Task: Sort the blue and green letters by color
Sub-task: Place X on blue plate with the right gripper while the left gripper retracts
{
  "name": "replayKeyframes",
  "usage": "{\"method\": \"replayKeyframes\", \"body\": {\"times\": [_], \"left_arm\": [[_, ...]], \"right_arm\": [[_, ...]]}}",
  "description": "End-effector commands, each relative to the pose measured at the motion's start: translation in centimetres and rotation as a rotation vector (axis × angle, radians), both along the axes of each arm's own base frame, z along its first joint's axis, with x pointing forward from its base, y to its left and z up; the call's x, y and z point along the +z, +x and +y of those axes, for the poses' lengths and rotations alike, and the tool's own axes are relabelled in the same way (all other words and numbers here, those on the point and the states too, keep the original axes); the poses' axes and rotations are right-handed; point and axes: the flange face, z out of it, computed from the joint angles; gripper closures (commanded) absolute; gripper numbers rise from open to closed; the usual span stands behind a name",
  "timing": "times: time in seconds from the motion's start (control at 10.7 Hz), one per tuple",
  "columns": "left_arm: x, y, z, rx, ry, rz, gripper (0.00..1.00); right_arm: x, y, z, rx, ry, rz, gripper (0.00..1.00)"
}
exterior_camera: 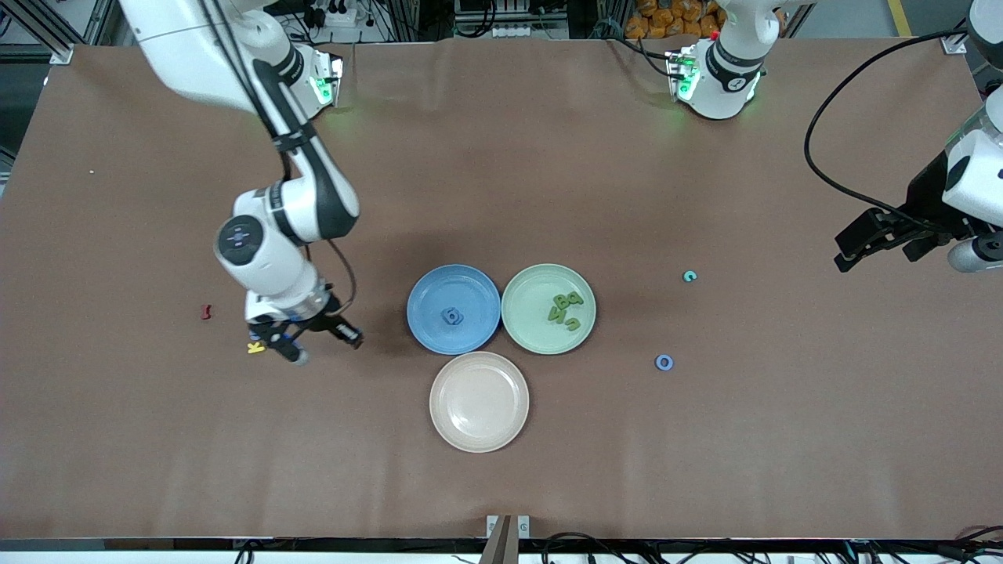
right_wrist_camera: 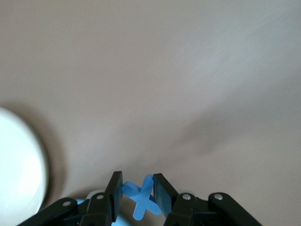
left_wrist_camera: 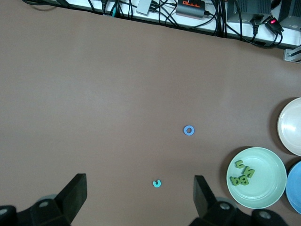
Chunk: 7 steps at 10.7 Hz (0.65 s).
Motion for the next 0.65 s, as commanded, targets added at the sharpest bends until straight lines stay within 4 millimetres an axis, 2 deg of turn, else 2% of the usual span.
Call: {"method": "replayKeyframes", "body": {"times": [0.0,0.28,0.37,0.56], "left_arm": [[0.2,-1.1,0.1,-0.026,0.003,0.035,0.0],[-0.5,-1.2,-0.7,-0.048,0.011,0.069,0.0],[-1.0,-1.4,-0.8,-0.05,0.004,0.105,0.0],[-1.3,-1.6,-1.2,-0.062,0.008,0.123,0.0]], "right_arm": [[0.2,-2.4,9.0,0.128,0.039,0.002,0.98],[-0.4,-4.1,16.3,0.212,0.087,0.007,0.98],[-1.4,-4.8,17.4,0.23,0.083,0.019,0.98],[-3.5,-5.3,17.7,0.244,0.063,0.042,0.95]]}}
